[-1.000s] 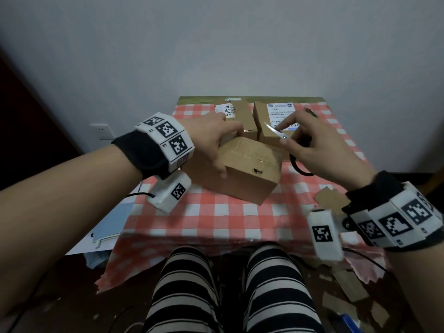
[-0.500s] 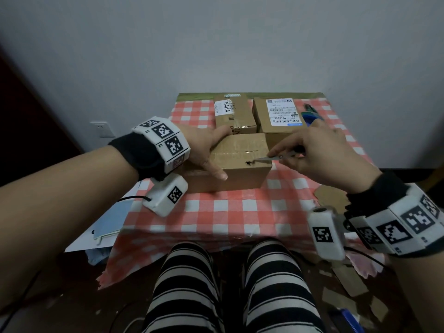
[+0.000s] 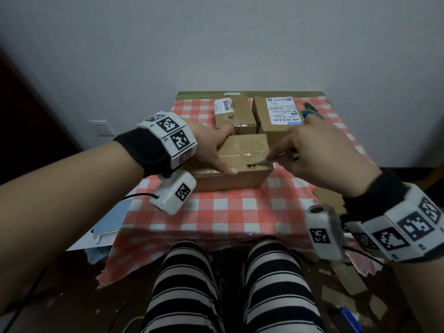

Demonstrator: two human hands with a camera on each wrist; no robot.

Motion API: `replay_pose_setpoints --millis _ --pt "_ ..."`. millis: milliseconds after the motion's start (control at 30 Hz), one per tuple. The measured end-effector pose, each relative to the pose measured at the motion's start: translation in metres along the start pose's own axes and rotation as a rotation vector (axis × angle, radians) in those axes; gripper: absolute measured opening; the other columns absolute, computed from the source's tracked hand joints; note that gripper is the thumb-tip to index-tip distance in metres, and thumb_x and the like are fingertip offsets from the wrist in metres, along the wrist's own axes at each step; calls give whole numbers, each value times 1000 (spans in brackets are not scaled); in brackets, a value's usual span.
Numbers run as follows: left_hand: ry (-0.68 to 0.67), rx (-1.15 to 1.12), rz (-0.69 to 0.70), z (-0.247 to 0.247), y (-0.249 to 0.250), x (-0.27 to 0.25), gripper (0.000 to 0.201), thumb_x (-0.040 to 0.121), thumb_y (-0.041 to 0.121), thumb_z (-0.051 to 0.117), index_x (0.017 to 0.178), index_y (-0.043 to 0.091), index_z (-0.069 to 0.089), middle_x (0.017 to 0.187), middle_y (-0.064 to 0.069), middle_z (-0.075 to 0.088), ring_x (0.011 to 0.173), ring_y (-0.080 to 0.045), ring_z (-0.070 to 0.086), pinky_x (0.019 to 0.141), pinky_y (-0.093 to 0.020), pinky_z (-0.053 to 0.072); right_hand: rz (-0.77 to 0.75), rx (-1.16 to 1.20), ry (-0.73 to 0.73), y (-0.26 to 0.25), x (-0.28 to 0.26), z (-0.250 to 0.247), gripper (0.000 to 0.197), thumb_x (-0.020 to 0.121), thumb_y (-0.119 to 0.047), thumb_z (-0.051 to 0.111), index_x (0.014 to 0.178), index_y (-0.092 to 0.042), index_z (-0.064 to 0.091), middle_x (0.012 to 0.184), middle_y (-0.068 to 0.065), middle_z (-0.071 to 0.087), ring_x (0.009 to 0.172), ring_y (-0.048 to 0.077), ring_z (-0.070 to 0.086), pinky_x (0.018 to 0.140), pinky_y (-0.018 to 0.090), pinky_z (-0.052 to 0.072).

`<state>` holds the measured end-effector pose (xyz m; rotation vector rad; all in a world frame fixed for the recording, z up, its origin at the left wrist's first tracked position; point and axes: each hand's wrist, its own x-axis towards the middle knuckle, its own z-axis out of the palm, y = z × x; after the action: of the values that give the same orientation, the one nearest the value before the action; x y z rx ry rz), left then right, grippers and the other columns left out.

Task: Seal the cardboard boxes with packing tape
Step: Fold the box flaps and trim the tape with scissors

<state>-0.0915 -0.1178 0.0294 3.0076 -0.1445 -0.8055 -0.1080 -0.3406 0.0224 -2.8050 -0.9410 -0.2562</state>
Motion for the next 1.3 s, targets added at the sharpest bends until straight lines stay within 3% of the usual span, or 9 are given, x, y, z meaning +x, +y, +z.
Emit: replay_pose_setpoints --millis 233,400,533,700,800,900,1000,1100,1300 --pt "5 10 -10 -1 2 -1 101 68 67 67 144 26 15 121 -4 54 108 -27 54 101 -47 42 -98 -260 46 -20 -1 1 28 87 -17 62 94 -38 77 82 -9 61 95 25 43 70 33 21" --pt "5 16 -22 -2 3 -2 102 67 69 67 144 26 14 114 -3 54 107 -27 54 101 -48 42 -139 -487 81 -38 -1 0 46 71 -7 26 59 -18 69 59 -2 44 78 28 46 67 33 8" --pt "9 19 -18 -3 4 -2 102 69 68 67 144 24 13 115 -4 53 105 -27 52 101 -47 42 -230 -547 73 -41 0 -1 48 69 -3 20 54 -15 64 57 0 31 73 27 46 67 33 5" --pt "13 22 -16 -4 5 -4 100 69 66 68 143 25 16 107 -1 50 101 -26 52 97 -43 43 -268 -491 -52 -35 8 -6 59 65 -8 10 57 -15 68 59 -3 34 76 27 43 68 32 7" --pt "16 22 -15 -3 5 -5 96 69 65 69 140 25 19 105 1 49 98 -25 51 92 -40 43 -264 -462 -102 -32 15 -8 84 61 -22 -3 87 -22 77 73 -5 49 86 21 25 72 33 12" --pt "9 35 -18 -4 6 -6 98 69 66 68 142 26 17 107 0 49 99 -25 51 94 -42 43 -203 -357 -142 -27 18 -13 51 88 -25 28 107 -36 73 81 -12 43 89 16 20 77 31 16" --pt "-8 36 -24 -4 7 -6 100 69 66 68 144 27 14 113 -2 51 104 -26 52 96 -44 43 -191 -289 -165 -20 22 -10 34 87 -16 58 107 -41 71 78 -15 41 90 15 22 78 32 20" --pt "-8 50 -29 -5 7 -6 101 69 66 67 145 27 12 119 -5 53 104 -27 52 97 -45 44 -184 -195 -163 -11 27 -6 35 87 -15 62 105 -44 71 73 -21 42 89 15 26 82 34 27" --pt "-6 61 -20 -5 7 -5 100 72 64 66 146 25 12 125 -8 54 103 -26 52 92 -40 43 -140 41 -134 8 34 7 38 88 -11 66 99 -47 72 81 -14 64 87 11 27 76 28 18"
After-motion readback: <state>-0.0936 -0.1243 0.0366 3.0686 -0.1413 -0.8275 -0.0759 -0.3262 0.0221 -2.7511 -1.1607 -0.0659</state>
